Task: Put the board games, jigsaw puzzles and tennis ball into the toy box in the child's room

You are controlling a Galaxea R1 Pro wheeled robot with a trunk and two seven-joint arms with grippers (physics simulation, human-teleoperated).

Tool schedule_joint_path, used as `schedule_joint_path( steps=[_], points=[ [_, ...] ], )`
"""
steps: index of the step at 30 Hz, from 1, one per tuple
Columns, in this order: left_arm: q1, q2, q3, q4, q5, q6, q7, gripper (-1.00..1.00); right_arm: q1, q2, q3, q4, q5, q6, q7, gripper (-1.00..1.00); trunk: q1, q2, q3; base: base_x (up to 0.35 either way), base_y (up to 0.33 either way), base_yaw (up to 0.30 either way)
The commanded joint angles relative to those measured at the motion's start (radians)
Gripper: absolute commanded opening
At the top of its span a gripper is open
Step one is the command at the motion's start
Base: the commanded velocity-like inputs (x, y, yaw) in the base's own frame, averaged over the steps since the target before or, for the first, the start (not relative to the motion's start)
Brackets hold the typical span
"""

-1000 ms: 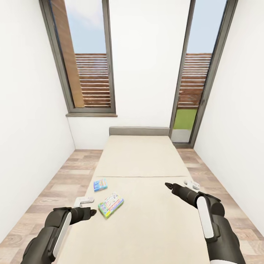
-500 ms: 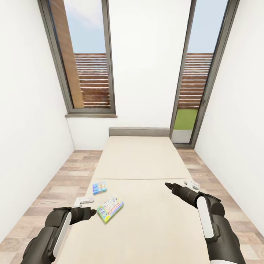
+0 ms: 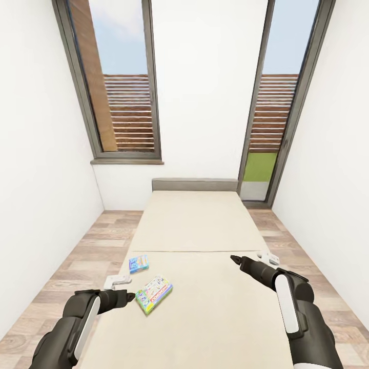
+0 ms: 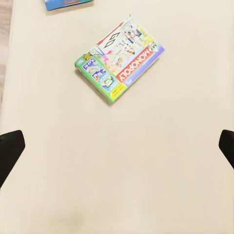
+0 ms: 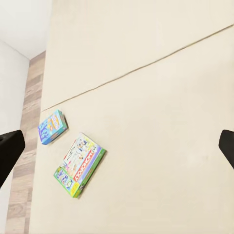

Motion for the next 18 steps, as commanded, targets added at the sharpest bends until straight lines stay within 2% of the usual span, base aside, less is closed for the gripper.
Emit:
schedule_joint_path(
  steps=[1,14,18],
  points=[
    [-0.001,0.0,0.001,-0.001,0.002,0.005,-0.002,1.0,-0.001,0.001,-0.003,-0.001,0.008,0.005,0.01,1.0,0.0,-0.002,-0.002,0.0,0.0,0.0],
    [-0.001,-0.001,0.001,0.002,-0.005,0.006,0.005,1.0,-0.001,0.001,-0.002,-0.006,0.008,0.005,0.01,1.0,0.0,-0.002,-0.002,0.0,0.0,0.0],
    [-0.001,-0.002,0.003,0.008,-0.006,0.007,0.007,1.0,-0.001,0.002,0.013,-0.008,0.009,0.005,0.01,1.0,0.0,-0.002,-0.002,0.0,0.0,0.0]
  ],
)
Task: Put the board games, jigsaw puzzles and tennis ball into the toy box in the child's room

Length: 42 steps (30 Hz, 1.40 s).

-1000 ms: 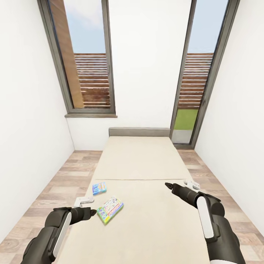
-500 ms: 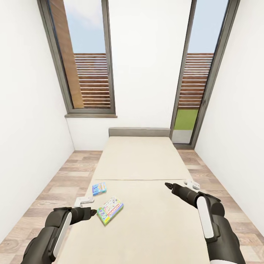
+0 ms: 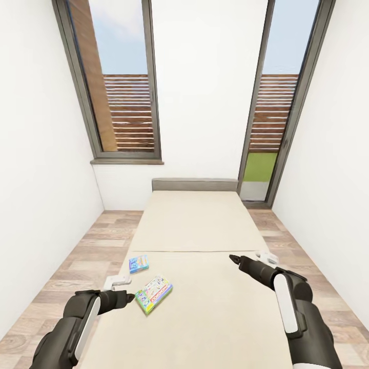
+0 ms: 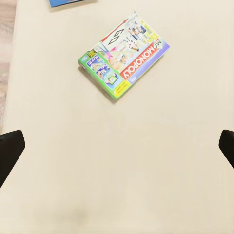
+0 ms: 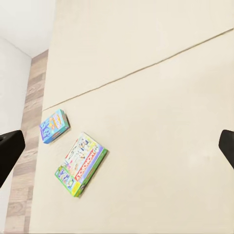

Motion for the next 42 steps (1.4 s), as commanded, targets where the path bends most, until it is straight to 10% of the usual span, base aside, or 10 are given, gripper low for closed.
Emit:
schedule_joint_path(
  steps=[1,9,24,42],
  points=[
    [-0.001,-0.001,0.001,0.0,0.001,0.006,-0.002,1.0,-0.001,0.001,0.003,-0.001,0.008,0.006,0.01,1.0,0.0,-0.002,-0.002,0.0,0.0,0.0],
    [-0.152,-0.005,0.001,0.063,0.002,0.018,0.007,1.0,-0.001,0.0,0.09,-0.047,0.009,0.007,0.009,1.0,0.0,-0.002,-0.002,0.0,0.0,0.0],
    [-0.544,-0.006,0.003,0.732,0.007,-0.28,0.103,1.0,-0.001,0.0,0.161,-0.075,0.01,0.016,0.008,1.0,0.0,-0.002,-0.002,0.0,0.0,0.0],
    [-0.583,-0.016,0.001,0.826,0.012,-0.471,0.224,1.0,-0.001,0.002,0.231,-0.075,0.01,0.012,0.006,1.0,0.0,-0.002,-0.002,0.0,0.0,0.0]
  ],
)
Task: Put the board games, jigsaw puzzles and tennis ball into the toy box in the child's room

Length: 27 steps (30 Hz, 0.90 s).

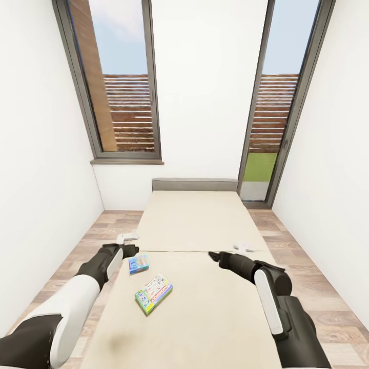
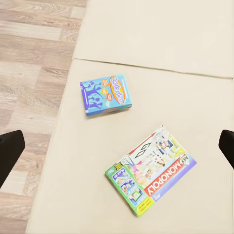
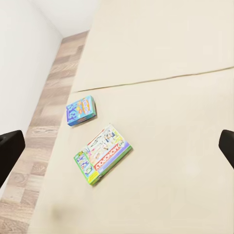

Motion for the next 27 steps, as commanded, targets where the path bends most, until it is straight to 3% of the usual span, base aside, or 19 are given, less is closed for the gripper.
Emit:
schedule_joint_path(
  steps=[1,18,27],
  points=[
    [-0.001,-0.005,0.002,0.006,0.003,-0.002,0.003,1.0,-0.001,0.001,0.002,-0.001,0.008,0.005,0.01,1.0,0.0,-0.002,-0.002,0.0,0.0,0.0],
    [-0.001,-0.055,-0.006,0.024,-0.007,-0.033,0.003,1.0,-0.001,0.002,0.001,-0.001,0.006,0.009,0.009,1.0,0.0,-0.002,-0.002,0.0,0.0,0.0],
    [-0.001,-0.061,-0.007,0.024,-0.01,-0.035,0.003,1.0,-0.001,0.002,-0.005,-0.001,0.006,0.036,0.008,1.0,0.0,-0.002,-0.003,0.0,0.0,0.0]
  ],
)
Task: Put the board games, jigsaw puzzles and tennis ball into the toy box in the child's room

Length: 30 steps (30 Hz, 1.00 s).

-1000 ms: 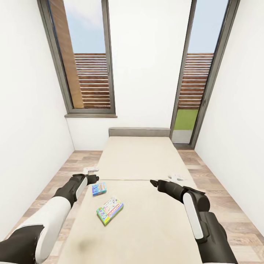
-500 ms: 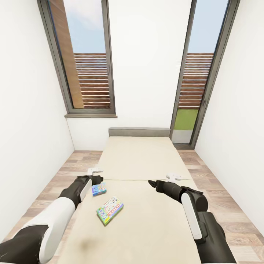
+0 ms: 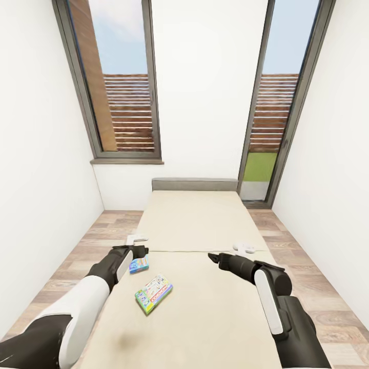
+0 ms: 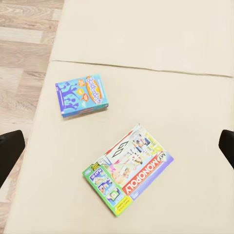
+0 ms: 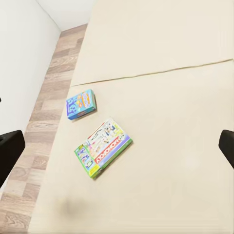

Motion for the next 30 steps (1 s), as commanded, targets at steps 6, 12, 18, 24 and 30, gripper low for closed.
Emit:
schedule_joint_path(
  steps=[6,12,18,24,30],
  points=[
    [-0.001,-0.005,0.005,-0.002,0.002,0.005,0.001,1.0,-0.001,0.001,-0.004,-0.023,0.007,0.052,0.011,1.0,0.0,-0.002,-0.009,0.0,0.0,0.0],
    [-0.001,-0.005,0.005,-0.002,0.003,0.005,0.001,1.0,-0.002,0.002,-0.003,-0.042,0.007,0.114,0.012,1.0,0.0,-0.002,-0.018,0.0,0.0,0.0],
    [-0.001,-0.006,0.004,-0.002,0.003,0.005,0.001,1.0,-0.002,0.002,-0.004,-0.054,0.007,0.133,0.012,1.0,0.0,-0.002,-0.028,0.0,0.0,0.0],
    [-0.001,-0.005,0.004,-0.002,0.003,0.004,0.001,1.0,-0.002,0.0,-0.005,-0.057,0.007,0.133,0.012,1.0,0.0,-0.002,-0.037,0.0,0.0,0.0],
    [-0.001,-0.005,0.003,-0.002,0.003,0.003,0.001,1.0,-0.001,0.001,-0.005,-0.057,0.007,0.133,0.012,1.0,0.0,-0.002,-0.047,0.0,0.0,0.0]
  ],
)
